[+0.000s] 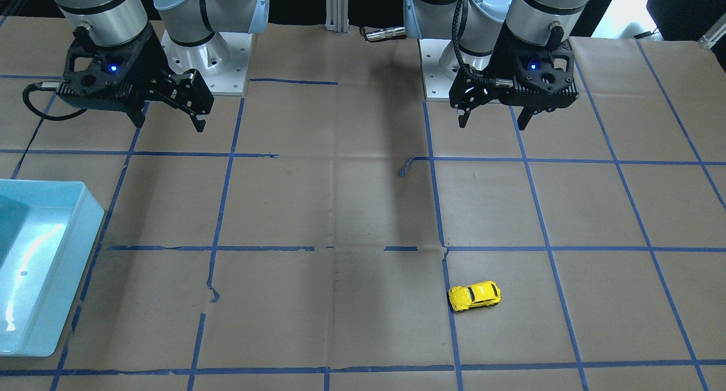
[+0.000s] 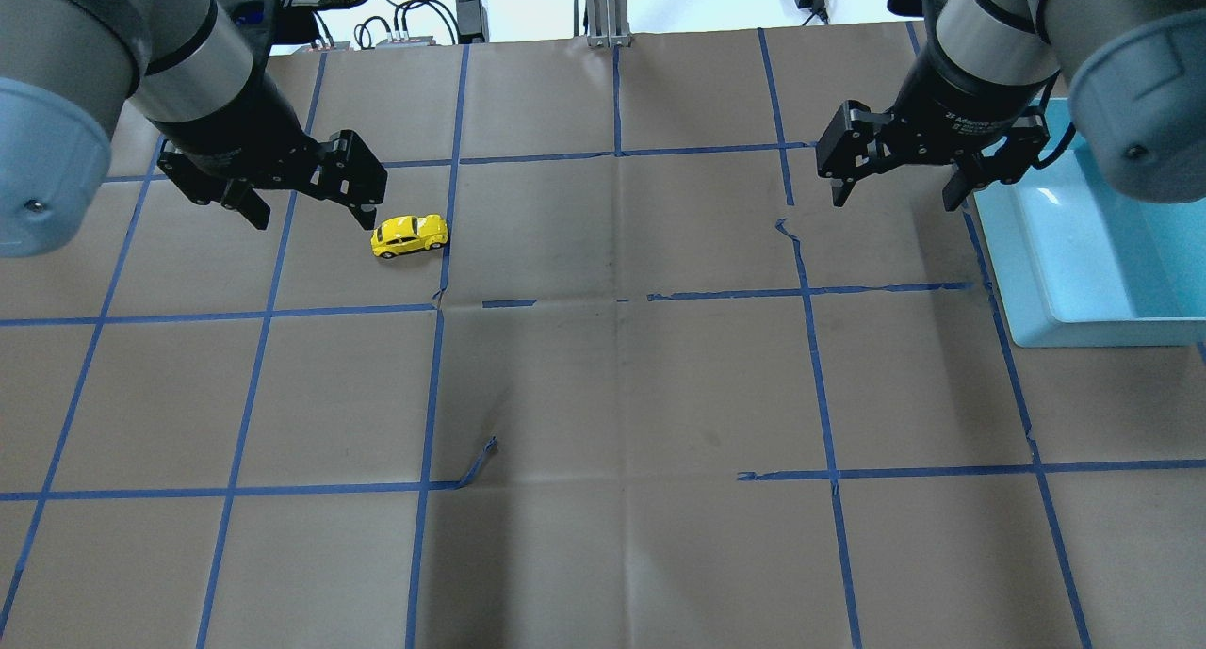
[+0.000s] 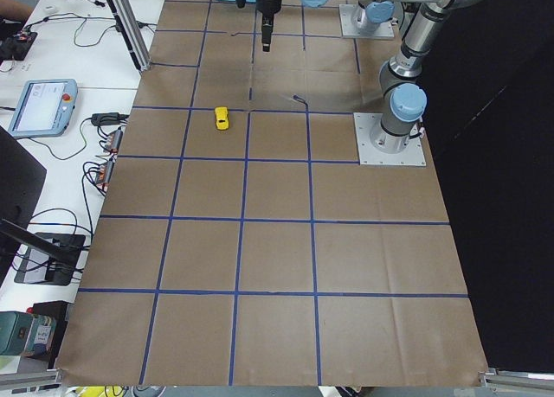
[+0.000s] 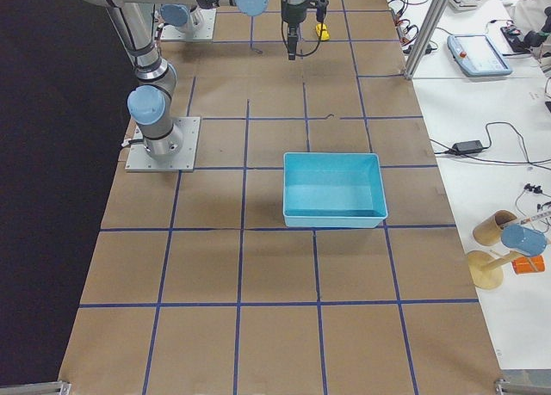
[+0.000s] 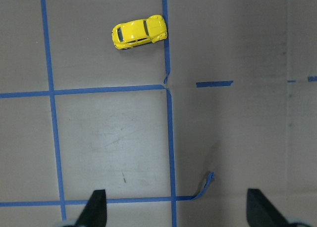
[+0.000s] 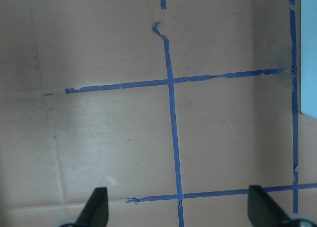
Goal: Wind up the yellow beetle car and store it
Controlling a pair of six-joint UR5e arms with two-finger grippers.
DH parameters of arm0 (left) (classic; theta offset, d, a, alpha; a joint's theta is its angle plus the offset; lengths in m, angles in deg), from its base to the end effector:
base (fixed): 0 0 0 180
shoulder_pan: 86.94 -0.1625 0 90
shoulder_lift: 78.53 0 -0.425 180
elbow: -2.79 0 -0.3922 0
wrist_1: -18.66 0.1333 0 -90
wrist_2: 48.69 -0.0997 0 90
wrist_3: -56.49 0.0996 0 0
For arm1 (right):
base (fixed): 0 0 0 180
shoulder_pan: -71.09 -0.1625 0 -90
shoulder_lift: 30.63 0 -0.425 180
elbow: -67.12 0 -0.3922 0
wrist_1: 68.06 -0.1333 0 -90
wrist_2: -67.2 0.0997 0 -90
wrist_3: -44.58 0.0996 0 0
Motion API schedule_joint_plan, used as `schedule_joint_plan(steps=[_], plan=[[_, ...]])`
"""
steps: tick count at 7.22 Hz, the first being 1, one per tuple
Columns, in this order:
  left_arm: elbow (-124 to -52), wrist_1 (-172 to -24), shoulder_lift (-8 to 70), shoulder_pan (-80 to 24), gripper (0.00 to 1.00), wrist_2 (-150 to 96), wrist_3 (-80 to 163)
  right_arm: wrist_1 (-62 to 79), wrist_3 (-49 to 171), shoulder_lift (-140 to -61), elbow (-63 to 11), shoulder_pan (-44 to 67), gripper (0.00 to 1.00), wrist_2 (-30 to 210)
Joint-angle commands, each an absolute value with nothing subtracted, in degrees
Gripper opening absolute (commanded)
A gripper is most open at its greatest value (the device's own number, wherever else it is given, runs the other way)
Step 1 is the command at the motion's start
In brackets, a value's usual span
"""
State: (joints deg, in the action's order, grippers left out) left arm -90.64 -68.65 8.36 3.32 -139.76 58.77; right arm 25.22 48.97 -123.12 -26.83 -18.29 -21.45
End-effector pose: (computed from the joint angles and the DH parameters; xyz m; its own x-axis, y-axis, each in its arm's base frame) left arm -0.1336 -0.4723 0.4893 -0.9988 0.0435 -0.0203 0.0443 0.9982 -0.0406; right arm 0.1305 -0.4779 0.4808 -0.9959 0.0865 -0.0259 0.0873 0.9957 -0.0299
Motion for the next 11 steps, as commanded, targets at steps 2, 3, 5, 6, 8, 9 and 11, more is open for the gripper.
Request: schedule_joint_plan(steps=[2, 3, 5, 6, 8, 9, 11], plan=[[-90.6, -68.6, 8.3, 3.2, 0.99, -139.9, 58.9, 25.3, 49.0, -123.3, -26.8, -18.3, 1.0, -21.5], [-90.6, -68.6, 8.4, 3.1, 0.99, -140.0, 58.9, 25.3, 49.0, -123.4, -26.8, -18.2, 1.0, -21.6], [-90.7, -69.0, 8.3, 3.1, 0.99, -140.2, 61.6, 25.3, 49.0, -123.4, -26.8, -18.2, 1.0, -21.6], [-90.7, -68.6, 8.6, 2.1, 0.99, -140.1, 71.9, 25.3, 49.0, -123.5, -26.8, -18.2, 1.0, -21.6], [-90.7, -68.0, 9.8, -0.7, 0.99, -140.1, 90.2, 25.3, 49.0, -123.6, -26.9, -18.2, 1.0, -21.6], [-90.8, -67.9, 10.2, -1.3, 0.99, -140.1, 100.9, 25.3, 49.0, -123.6, -26.9, -18.2, 1.0, -21.6], [-90.9, -64.7, 14.7, -1.3, 0.98, -140.1, 119.2, 25.4, 48.9, -123.3, -26.8, -18.2, 1.0, -21.6]])
